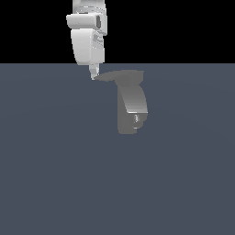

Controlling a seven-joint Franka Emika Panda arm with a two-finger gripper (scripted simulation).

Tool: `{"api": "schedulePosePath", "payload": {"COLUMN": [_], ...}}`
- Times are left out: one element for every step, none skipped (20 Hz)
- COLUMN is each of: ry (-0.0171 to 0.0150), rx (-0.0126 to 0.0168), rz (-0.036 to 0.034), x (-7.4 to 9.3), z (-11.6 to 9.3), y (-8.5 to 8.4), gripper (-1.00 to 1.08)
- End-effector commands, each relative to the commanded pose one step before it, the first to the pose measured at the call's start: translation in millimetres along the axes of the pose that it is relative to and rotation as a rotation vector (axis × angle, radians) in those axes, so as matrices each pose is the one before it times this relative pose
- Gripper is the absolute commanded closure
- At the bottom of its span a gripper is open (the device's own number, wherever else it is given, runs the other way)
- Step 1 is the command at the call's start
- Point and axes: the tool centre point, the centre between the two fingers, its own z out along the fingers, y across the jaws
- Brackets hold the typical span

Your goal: Turn on the faucet by rotating a designated handle.

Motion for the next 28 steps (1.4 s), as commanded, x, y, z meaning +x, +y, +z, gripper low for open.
{"api": "schedulePosePath", "payload": {"ry": [0.00289,0.00008,0.00000,0.00000,0.00000,0.00000,0.00000,0.00000,0.00009,0.00000,0.00000,0.00000,0.00000,0.00000,0.00008,0.00000,0.00000,0.00000,0.00000,0.00000,-0.00111,0.00000,0.00008,0.00006,0.00000,0.00009,0.00007,0.00007], "rx": [-0.00198,-0.00038,0.00000,0.00000,0.00000,0.00000,0.00000,0.00000,-0.00052,0.00000,0.00000,0.00000,0.00000,0.00000,-0.00049,0.00000,0.00000,0.00000,0.00000,0.00000,0.00117,0.00000,-0.00015,-0.00010,0.00000,-0.00015,-0.00011,-0.00011], "rz": [0.01117,-0.00030,0.00000,0.00000,0.00000,0.00000,0.00000,0.00000,-0.00045,0.00000,0.00000,0.00000,0.00000,0.00000,-0.00048,0.00000,0.00000,0.00000,0.00000,0.00000,-0.00811,0.00000,0.00067,0.00047,0.00000,0.00067,0.00047,0.00047], "x": [12.47,1.95,2.14,2.15,2.16,2.16,2.17,2.18,1.93,2.20,2.21,2.22,2.23,2.24,1.99,2.26,2.28,2.29,2.31,0.00,-6.79,5.60,5.96,5.91,5.74,6.09,6.04,6.08], "z": [-0.10,0.17,-0.05,-0.05,-0.05,-0.05,-0.05,-0.05,0.23,-0.05,-0.05,-0.05,-0.06,-0.06,0.20,-0.06,-0.06,-0.07,-0.07,0.00,0.23,-0.05,0.03,0.00,-0.05,0.03,0.00,0.00], "y": [6.21,2.46,2.53,2.54,2.55,2.56,2.57,2.58,2.50,2.60,2.61,2.61,2.62,2.63,2.56,2.65,2.66,2.67,2.68,0.00,-2.80,0.46,0.38,0.40,0.46,0.39,0.41,0.41], "gripper": [1.08,1.08,1.08,1.08,1.08,1.08,1.08,1.08,1.08,1.08,1.08,1.08,1.08,1.08,1.08,1.08,1.08,1.08,1.08,1.08,1.08,1.08,1.08,1.08,1.08,1.08,1.08,1.08]}}
